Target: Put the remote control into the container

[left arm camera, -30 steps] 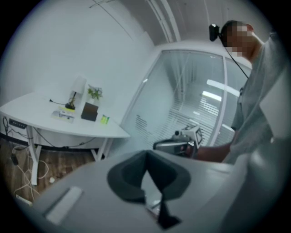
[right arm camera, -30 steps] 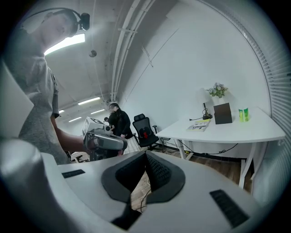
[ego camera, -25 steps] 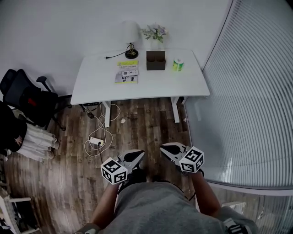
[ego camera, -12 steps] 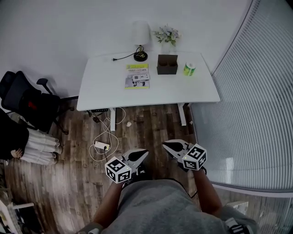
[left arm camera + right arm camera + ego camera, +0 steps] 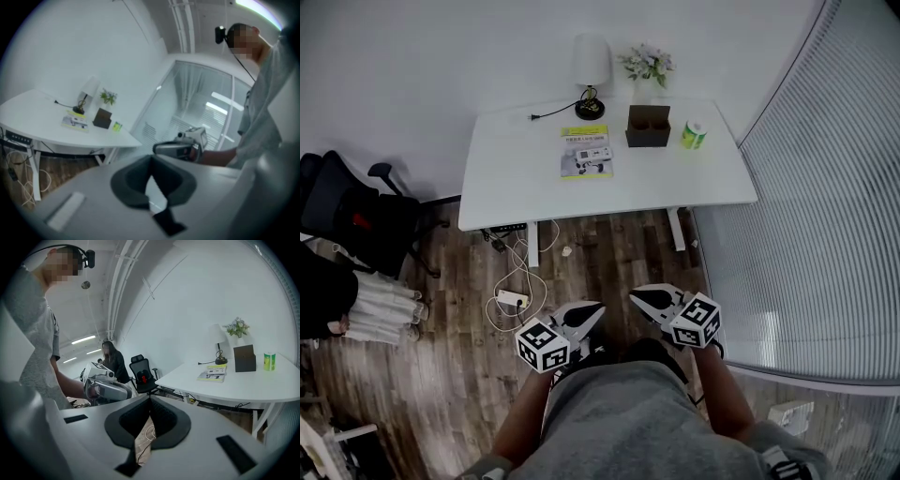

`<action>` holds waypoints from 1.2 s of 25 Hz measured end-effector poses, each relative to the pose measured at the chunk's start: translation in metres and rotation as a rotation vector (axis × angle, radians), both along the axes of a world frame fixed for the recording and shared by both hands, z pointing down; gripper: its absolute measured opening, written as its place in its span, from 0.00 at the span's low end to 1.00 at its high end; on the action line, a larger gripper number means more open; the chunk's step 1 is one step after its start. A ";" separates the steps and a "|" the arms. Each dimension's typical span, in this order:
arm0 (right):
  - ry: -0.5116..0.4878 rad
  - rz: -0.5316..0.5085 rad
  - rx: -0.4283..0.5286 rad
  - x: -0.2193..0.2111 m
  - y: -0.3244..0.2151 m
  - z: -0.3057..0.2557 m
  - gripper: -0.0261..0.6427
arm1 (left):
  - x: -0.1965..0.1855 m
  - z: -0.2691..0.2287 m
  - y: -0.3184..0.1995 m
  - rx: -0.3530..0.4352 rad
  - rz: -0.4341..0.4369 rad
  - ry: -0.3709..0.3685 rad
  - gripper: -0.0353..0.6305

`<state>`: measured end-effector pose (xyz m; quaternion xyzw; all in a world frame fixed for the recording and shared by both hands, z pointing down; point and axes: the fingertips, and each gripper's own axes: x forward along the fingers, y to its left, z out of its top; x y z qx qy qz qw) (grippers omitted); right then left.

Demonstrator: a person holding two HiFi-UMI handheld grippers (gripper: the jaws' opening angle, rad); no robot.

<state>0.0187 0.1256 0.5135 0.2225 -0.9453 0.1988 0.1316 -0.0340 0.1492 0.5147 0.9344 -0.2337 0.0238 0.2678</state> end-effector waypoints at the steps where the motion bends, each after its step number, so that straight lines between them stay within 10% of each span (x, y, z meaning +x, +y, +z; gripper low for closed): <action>1: 0.001 0.002 -0.003 -0.001 -0.001 0.001 0.06 | -0.001 0.000 -0.002 -0.001 0.002 0.001 0.05; 30: -0.026 -0.129 -0.066 0.022 -0.136 0.023 0.06 | 0.035 0.009 -0.130 -0.067 -0.055 -0.060 0.05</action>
